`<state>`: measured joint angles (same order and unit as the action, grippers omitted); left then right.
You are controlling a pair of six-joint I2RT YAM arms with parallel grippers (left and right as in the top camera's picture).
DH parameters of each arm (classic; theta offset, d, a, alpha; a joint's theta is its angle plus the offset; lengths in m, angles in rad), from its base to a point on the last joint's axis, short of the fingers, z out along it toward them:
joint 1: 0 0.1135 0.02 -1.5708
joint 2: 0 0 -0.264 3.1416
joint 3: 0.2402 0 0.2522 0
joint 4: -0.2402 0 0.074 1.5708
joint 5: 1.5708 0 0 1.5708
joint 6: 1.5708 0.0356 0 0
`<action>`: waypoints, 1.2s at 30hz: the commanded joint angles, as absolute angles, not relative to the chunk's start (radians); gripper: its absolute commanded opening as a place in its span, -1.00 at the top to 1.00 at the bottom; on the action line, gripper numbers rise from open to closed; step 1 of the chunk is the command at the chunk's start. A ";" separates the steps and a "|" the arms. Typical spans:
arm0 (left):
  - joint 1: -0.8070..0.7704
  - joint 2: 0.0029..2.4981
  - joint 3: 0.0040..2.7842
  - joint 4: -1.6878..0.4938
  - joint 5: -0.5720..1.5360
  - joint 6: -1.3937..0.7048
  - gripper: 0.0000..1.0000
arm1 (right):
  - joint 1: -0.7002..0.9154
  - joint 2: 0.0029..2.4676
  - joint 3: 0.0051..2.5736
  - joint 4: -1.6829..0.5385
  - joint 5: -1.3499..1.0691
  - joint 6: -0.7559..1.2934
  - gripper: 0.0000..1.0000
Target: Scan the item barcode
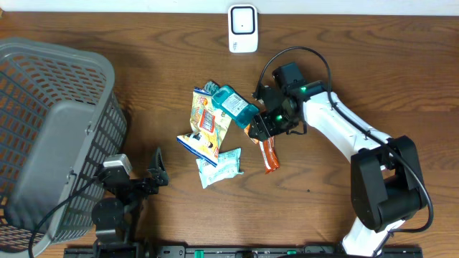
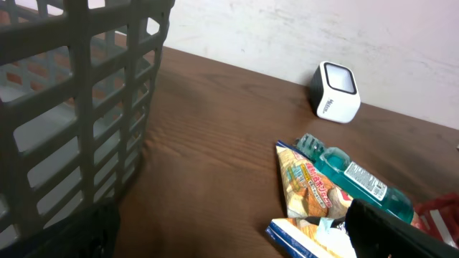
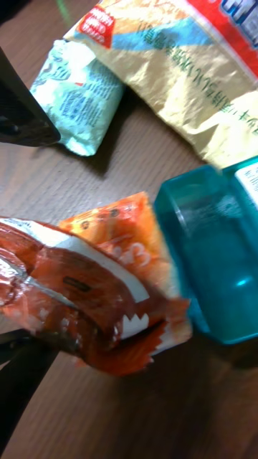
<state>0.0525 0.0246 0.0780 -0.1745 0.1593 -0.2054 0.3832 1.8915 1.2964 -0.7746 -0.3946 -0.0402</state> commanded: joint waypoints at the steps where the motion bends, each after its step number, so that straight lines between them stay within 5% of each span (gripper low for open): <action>1: 0.055 0.025 0.063 -0.200 0.175 -0.204 -1.00 | 0.372 1.903 1.307 -0.790 -0.394 -0.042 -0.48; 8: 0.055 0.025 0.063 -0.200 0.175 -0.204 -1.00 | 0.346 1.903 1.299 -0.823 -0.391 -0.041 -0.53; 10: 0.055 0.025 0.063 -0.200 0.175 -0.204 -1.00 | 0.332 1.902 1.300 -0.823 -0.390 -0.041 -0.72; 15: 0.055 0.025 0.063 -0.200 0.175 -0.204 -1.00 | 0.267 1.902 1.301 -0.859 -0.413 -0.050 -0.79; 19: 0.055 0.025 0.063 -0.200 0.176 -0.204 -1.00 | 0.201 1.902 1.258 -0.880 -0.570 -0.201 -0.83; 23: 0.055 0.025 0.063 -0.200 0.176 -0.204 -0.99 | 0.161 1.902 1.148 -0.807 -0.780 -0.348 -0.81; 36: 0.055 0.025 0.063 -0.200 0.176 -0.204 -1.00 | 0.174 1.944 0.998 -0.588 -0.778 -0.292 -0.99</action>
<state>0.0525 0.0246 0.0780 -0.1745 0.1593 -0.2054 0.1585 1.8904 1.0264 -0.5827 -0.8101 -0.2817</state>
